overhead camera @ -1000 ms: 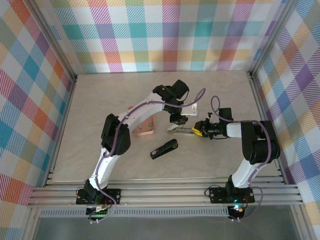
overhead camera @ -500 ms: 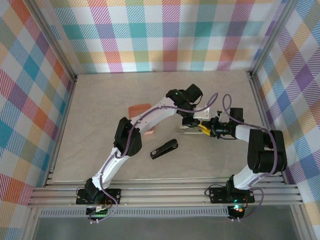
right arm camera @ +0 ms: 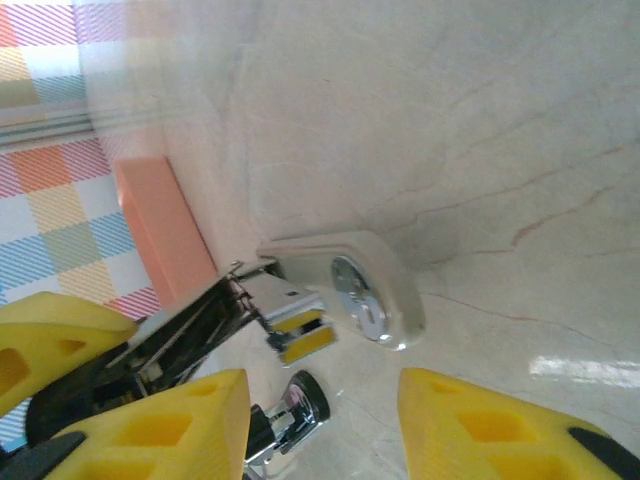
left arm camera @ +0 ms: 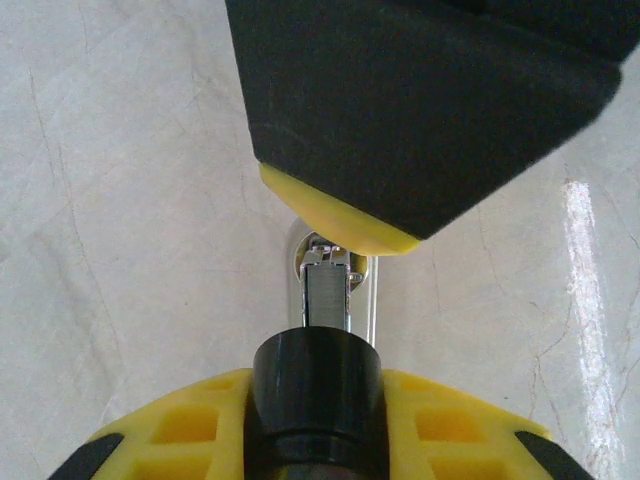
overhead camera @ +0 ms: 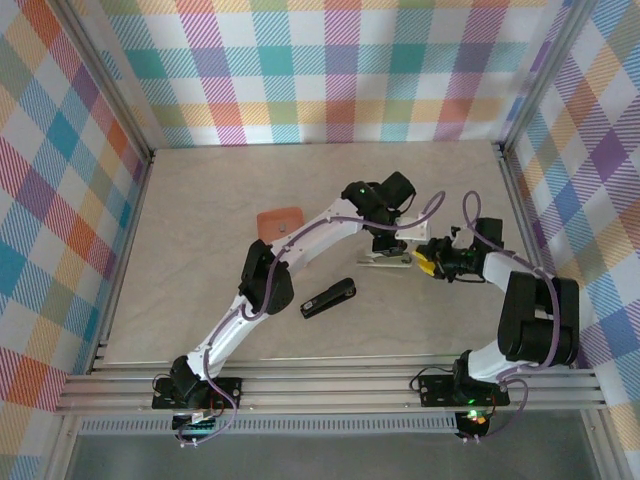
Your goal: Load the staples into the stapler
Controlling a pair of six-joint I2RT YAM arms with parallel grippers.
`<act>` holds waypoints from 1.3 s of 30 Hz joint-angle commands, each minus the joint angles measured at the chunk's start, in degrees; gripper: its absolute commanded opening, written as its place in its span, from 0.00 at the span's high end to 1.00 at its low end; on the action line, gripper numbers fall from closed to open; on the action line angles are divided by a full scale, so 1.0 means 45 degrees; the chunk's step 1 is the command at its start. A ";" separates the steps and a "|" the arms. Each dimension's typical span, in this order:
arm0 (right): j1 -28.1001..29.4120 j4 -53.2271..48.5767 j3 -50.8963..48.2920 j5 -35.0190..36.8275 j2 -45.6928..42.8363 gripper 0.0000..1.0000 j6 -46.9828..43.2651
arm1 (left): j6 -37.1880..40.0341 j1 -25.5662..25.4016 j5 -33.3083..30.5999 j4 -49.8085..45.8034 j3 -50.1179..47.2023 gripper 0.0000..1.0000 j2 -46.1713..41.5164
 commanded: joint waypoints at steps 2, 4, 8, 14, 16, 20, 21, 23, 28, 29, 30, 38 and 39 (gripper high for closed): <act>-0.0096 -0.1519 0.0528 0.1820 0.0185 0.48 -0.0615 | -0.0105 -0.0255 -0.0311 -0.0392 0.0049 0.98 0.1104; -0.0155 -0.1194 0.0528 0.1820 0.0522 0.47 -0.0582 | -0.0194 -0.0311 -0.0188 -0.0315 0.0036 0.98 0.1271; -0.0152 -0.1054 0.0790 0.1757 0.1293 0.53 -0.0567 | -0.0450 -0.0409 -0.0153 -0.0091 0.0016 0.98 0.1713; -0.0155 -0.1679 0.1054 0.2846 0.1395 0.53 -0.0948 | -0.0685 -0.0468 -0.0037 0.0101 -0.0018 0.97 0.2348; -0.0168 -0.1649 0.1011 0.2879 0.1360 0.53 -0.0916 | -0.0715 -0.0470 -0.0075 0.0101 -0.0028 0.97 0.2549; -0.0155 -0.1641 0.0971 0.3094 0.1175 0.53 -0.0932 | -0.0737 -0.0468 -0.0143 0.0101 -0.0096 0.97 0.2939; -0.0158 -0.1668 0.0971 0.3163 0.1118 0.53 -0.0947 | -0.0769 -0.0468 -0.0153 0.0153 -0.0146 0.97 0.2978; -0.0155 -0.1678 0.0971 0.3234 0.1008 0.53 -0.0892 | -0.0792 -0.0468 -0.0229 0.0179 -0.0253 0.96 0.3106; -0.0155 -0.1666 0.0825 0.3504 0.0735 0.53 -0.0811 | -0.0638 -0.0613 -0.0832 -0.0011 -0.0371 0.96 0.3442; -0.0155 -0.1657 0.0786 0.3507 0.0682 0.53 -0.0799 | -0.0617 -0.0623 -0.0885 -0.0083 -0.0390 0.96 0.3452; -0.0155 -0.1671 0.0771 0.3521 0.0642 0.53 -0.0793 | -0.0651 -0.0624 -0.0862 -0.0132 -0.0387 0.95 0.3446; -0.0157 -0.1135 0.0537 0.2683 0.0415 0.51 -0.0761 | -0.0718 -0.0742 -0.1265 -0.0939 -0.0798 0.92 0.3447; -0.0173 -0.1028 0.0545 0.2597 0.0424 0.50 -0.0710 | -0.0830 -0.0742 -0.1159 -0.0765 -0.0932 0.88 0.3294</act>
